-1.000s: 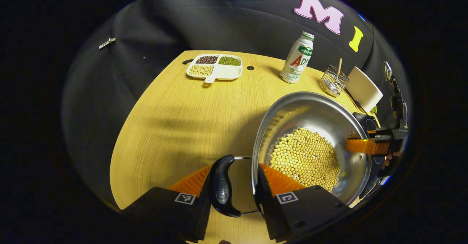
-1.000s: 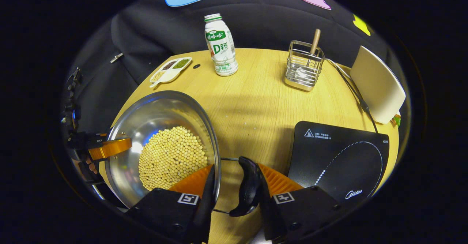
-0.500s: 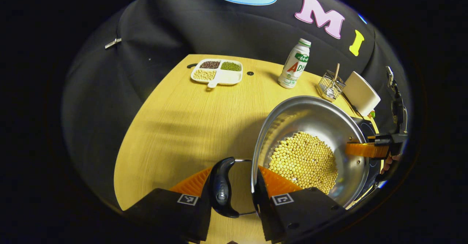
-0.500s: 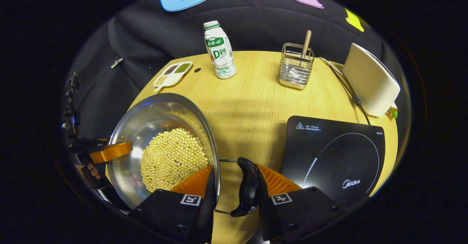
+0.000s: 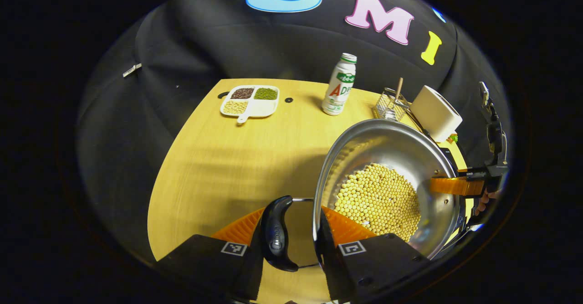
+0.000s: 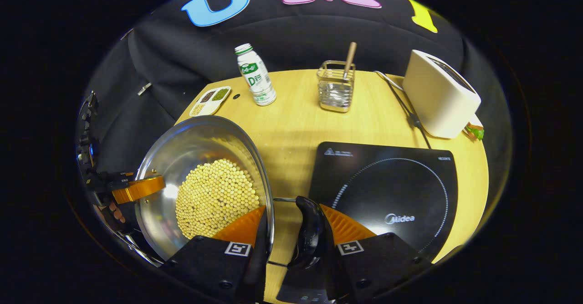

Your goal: First push the handle of the pot to place it horizontally, then grasp the pot with both hands and set it on the induction cooktop.

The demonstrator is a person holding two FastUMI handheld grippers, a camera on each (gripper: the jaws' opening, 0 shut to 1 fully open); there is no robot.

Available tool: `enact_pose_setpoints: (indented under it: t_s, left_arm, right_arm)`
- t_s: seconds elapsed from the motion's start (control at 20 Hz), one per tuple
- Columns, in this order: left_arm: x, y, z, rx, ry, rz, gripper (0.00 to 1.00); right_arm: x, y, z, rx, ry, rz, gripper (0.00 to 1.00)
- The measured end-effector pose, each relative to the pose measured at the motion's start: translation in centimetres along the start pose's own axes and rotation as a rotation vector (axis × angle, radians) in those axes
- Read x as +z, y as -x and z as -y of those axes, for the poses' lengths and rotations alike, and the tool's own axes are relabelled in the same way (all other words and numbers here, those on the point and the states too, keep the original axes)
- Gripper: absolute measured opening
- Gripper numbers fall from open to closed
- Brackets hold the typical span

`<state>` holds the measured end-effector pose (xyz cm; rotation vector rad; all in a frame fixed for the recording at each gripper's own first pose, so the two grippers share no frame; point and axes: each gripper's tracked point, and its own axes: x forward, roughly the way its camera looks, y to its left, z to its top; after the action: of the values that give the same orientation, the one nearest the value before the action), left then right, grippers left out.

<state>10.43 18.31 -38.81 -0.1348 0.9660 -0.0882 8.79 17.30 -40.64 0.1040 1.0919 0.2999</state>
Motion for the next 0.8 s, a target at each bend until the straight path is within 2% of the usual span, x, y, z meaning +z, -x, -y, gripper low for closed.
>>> enact_pose_setpoints:
  t_s: [0.05, 0.1, 0.8]
  left_arm:
    - [0.3, 0.0, 1.1, -0.007, -0.009, -0.001, 0.58]
    - [0.4, -0.1, 2.0, -0.014, -0.018, -0.001, 0.6]
    - [2.4, -3.3, 15.7, -0.117, -0.112, -0.022, 0.58]
  right_arm:
    - [0.1, 0.5, 0.9, -0.006, -0.008, 0.004, 0.5]
    - [0.0, 1.0, 1.9, -0.011, -0.016, 0.004, 0.54]
    - [-0.4, 5.6, 15.8, -0.098, -0.116, 0.005, 0.54]
